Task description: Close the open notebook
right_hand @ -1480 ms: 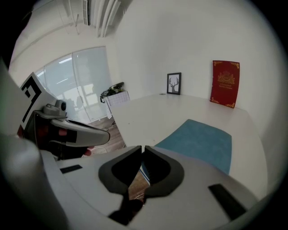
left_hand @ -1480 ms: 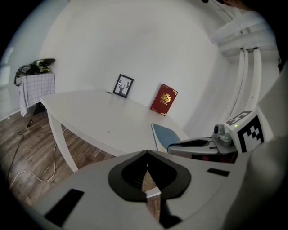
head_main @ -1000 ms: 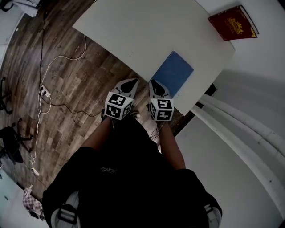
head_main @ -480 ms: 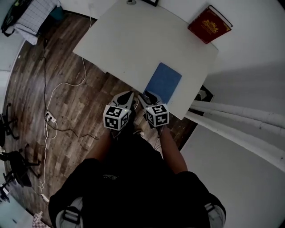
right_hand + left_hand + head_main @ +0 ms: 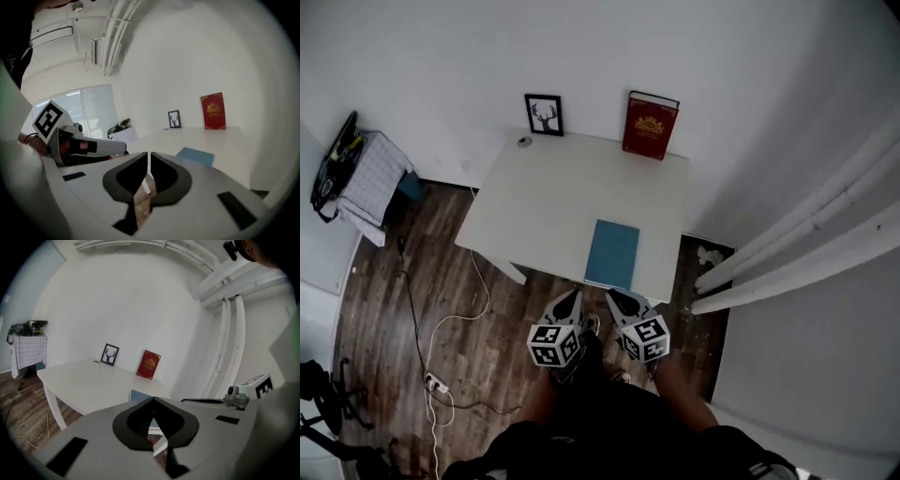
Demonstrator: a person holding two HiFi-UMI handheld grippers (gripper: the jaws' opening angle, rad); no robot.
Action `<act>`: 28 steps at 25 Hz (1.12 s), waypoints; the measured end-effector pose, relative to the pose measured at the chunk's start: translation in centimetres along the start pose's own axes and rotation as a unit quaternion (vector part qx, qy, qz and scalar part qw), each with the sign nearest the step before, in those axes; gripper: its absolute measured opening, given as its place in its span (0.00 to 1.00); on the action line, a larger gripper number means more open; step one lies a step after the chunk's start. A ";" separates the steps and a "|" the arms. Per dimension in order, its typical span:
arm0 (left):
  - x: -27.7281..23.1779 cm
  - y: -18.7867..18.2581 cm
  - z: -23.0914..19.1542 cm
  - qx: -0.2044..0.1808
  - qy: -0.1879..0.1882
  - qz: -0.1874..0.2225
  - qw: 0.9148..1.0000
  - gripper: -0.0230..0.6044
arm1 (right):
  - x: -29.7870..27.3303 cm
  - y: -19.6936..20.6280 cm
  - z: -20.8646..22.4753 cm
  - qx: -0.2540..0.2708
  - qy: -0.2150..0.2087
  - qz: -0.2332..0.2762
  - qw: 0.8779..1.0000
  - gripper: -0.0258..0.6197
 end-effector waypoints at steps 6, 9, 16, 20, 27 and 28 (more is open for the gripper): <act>0.7 0.9 4.9 -0.052 0.043 -0.016 0.998 0.04 | 8.8 -2.9 -1.1 0.028 0.086 0.103 0.991 0.09; 0.9 -0.1 7.1 -0.080 0.070 -0.004 0.994 0.04 | 11.5 -5.1 -1.6 0.038 0.120 0.141 0.982 0.09; 3.5 -2.2 9.5 -0.104 0.130 0.011 0.986 0.04 | 12.6 -5.1 -4.0 0.062 0.167 0.137 0.974 0.08; 4.8 -3.2 8.5 -0.100 0.149 0.011 0.984 0.04 | 10.9 -6.1 -6.5 0.063 0.169 0.125 0.976 0.08; 5.2 -5.2 4.9 -0.110 0.168 0.013 0.980 0.04 | 7.6 -7.8 -8.9 0.063 0.199 0.129 0.969 0.08; 5.1 -5.0 4.7 -0.108 0.173 0.016 0.979 0.04 | 7.6 -7.8 -9.0 0.073 0.201 0.130 0.968 0.07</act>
Point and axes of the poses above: the fingertips, and each gripper's own axes: x backward along the fingers, z to its right, y out of its underside, the point moved 9 cm from there along x, backward along the fingers, and after that the axes turned 4 degrees about y, right-handed, at the moved point
